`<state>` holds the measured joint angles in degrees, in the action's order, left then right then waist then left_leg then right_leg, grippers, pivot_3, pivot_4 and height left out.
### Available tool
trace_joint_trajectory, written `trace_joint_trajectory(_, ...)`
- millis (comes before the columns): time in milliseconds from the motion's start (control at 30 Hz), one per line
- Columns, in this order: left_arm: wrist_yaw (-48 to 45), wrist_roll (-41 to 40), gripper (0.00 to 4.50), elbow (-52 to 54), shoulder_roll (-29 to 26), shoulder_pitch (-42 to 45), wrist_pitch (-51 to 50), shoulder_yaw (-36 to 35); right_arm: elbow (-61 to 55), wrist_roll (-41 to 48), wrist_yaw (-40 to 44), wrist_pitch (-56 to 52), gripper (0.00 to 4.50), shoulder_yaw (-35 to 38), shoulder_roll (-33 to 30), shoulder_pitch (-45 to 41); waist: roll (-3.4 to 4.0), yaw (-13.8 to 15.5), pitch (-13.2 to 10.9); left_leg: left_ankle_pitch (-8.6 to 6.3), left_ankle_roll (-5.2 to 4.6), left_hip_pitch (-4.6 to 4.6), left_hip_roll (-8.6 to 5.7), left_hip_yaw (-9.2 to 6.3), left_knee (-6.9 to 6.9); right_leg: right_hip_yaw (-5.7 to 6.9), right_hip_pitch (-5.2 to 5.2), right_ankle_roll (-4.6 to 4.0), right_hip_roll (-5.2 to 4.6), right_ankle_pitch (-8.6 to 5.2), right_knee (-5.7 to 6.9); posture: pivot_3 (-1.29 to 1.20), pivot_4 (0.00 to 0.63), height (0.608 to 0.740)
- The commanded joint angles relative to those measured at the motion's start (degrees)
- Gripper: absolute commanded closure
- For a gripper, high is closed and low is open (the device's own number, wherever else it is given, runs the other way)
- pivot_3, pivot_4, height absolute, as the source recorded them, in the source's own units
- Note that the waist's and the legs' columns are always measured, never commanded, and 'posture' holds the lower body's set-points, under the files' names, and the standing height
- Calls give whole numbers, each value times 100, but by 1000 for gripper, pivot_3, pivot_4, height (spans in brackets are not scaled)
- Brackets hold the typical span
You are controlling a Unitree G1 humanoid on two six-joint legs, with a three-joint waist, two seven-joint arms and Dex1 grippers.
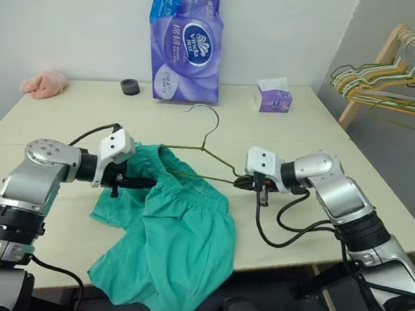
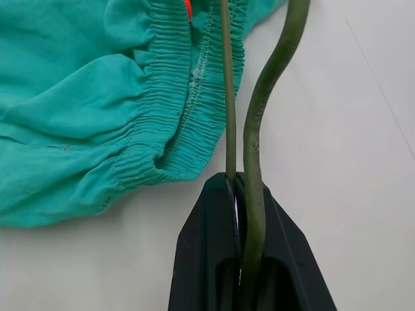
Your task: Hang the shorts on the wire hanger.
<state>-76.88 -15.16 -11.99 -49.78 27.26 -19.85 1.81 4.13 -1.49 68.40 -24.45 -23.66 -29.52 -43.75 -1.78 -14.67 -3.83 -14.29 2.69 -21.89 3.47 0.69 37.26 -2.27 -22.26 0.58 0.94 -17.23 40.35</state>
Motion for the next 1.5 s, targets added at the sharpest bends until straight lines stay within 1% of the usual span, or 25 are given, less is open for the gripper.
trace_joint_trajectory(33, -93, -211, 2972, 235, 127, -5, -125, 24, -556, 182, 118, 437, 4500, 44, 93, -184, 0, 0, 0, 0, 0, 0, 0, 0, 0, 0, 0, 0, 0, 0, 0, -239, 0, 740)
trace_joint_trajectory(67, -88, -216, 2972, 239, 130, -9, -135, 16, -553, 201, 164, 425, 4500, 47, 72, -180, 0, 1, 0, 0, 0, 0, 0, 0, 0, 0, 0, 0, 0, 0, 0, -239, 0, 740)
trace_joint_trajectory(167, -58, -246, 2977, 245, 147, -16, -170, -34, -451, 102, 275, 589, 3716, 26, -87, -159, 0, -1, 0, 0, 0, 0, -1, 0, 0, 1, 0, 1, 0, 0, 0, -239, 0, 740)
trace_joint_trajectory(233, -32, -254, 3124, 239, 159, -13, -190, -74, -419, 84, 331, 648, 2920, 39, -180, -126, 0, 2, 0, 0, 0, 0, -1, -1, 0, 1, 0, 1, 0, -1, 0, -239, 0, 740)
trace_joint_trajectory(300, 7, -261, 3273, 229, 179, 2, -215, -109, -360, 32, 340, 760, 2253, 79, -324, -77, 0, 4, 0, 0, 0, 0, 0, -1, 1, 1, 0, 1, 0, -1, 0, -238, 0, 740)
trace_joint_trajectory(367, 37, -257, 3395, 217, 183, -4, -209, -139, -265, -9, 368, 837, 1516, 191, -591, 20, 0, 8, 0, 0, 0, 0, 0, -1, 1, 2, 0, 2, 0, -1, 0, -236, 0, 740)
trace_joint_trajectory(433, 61, -262, 3436, 212, 178, -22, -201, -160, -177, 13, 395, 884, 846, 306, -848, 114, 0, 21, 0, 0, 0, -1, 0, 0, 1, 1, 1, 1, 0, -1, 0, -236, 0, 740)
trace_joint_trajectory(467, 81, -262, 3441, 206, 174, -36, -191, -176, -104, -1, 333, 886, 442, 365, -955, 149, 0, 27, 0, 0, 0, -2, 0, 0, 1, 0, 1, 1, -1, -1, -1, -238, 0, 740)
trace_joint_trajectory(533, 159, -244, 3455, 174, 182, -50, -140, -213, 146, -169, 123, 1070, 0, 471, -1226, 245, 0, 24, 0, 0, 0, -2, 0, 2, 2, -2, 1, 1, -3, -1, -2, -238, 0, 740)
trace_joint_trajectory(600, 282, -193, 3458, 121, 202, -48, -35, -237, 332, -286, -216, 1158, 0, 627, -1346, 341, 0, 20, 0, 0, 0, 0, -1, 6, 3, -5, 1, 2, -3, -1, -2, -242, 0, 740)
trace_joint_trajectory(633, 335, -170, 3461, 97, 212, -43, 23, -240, 277, -151, -258, 995, 0, 750, -1335, 433, -1, 19, 0, 0, 0, 0, -2, 7, 2, -5, 1, 2, -3, -1, -1, -242, 0, 740)
trace_joint_trajectory(700, 466, -154, 3466, 51, 252, -16, 115, -261, -129, 401, -55, 245, 0, 997, -1297, 716, -1, 16, 0, 0, 0, 2, -1, 7, 2, -5, 2, 2, -2, -1, -1, -242, 0, 740)
trace_joint_trajectory(800, 654, -127, 3467, -25, 292, 30, 292, -326, -1102, 1252, 198, -1107, 0, 1199, -1255, 1281, -1, 10, 0, 0, 0, 3, 5, 3, -1, -3, 2, 1, 0, -1, 0, -244, 3, 740)
trace_joint_trajectory(900, 826, -139, 3468, -121, 331, 84, 390, -423, -1919, 1747, -24, -2074, 0, 1182, -1106, 1725, 0, 9, 0, 0, 0, 6, 8, -5, -6, 0, 1, 0, 3, -2, 2, -242, 3, 740)
trace_joint_trajectory(967, 899, -169, 3468, -121, 353, 72, 426, -463, -2184, 1885, -402, -2534, 0, 1163, -840, 1858, 0, 2, 1, 0, 0, 7, 7, -4, -3, -2, 1, 1, 3, -2, 6, -242, 3, 740)
trace_joint_trajectory(1067, 970, -243, 3469, -49, 386, 36, 397, -514, -2217, 1878, -1018, -2944, 0, 1136, -455, 1914, -3, 20, 2, 0, 0, 9, 2, -3, -1, -1, 2, 1, 3, -2, 9, -237, 1, 740)
trace_joint_trajectory(1233, 1078, -382, 3472, 183, 435, -91, 286, -657, -1811, 1656, -2119, -3090, 0, 909, 398, 2043, -14, 27, 10, 0, 0, 1, 1, -2, -1, -1, 1, 1, 3, -2, 5, -224, 0, 740)
trace_joint_trajectory(1500, 1141, -556, 3475, 611, 443, -315, 134, -801, -1367, 1796, -2692, -3168, 0, 738, 1224, 2038, -17, 35, 14, 0, 0, 1, 2, -1, -2, -2, 0, 2, 2, -2, 5, -218, 0, 740)
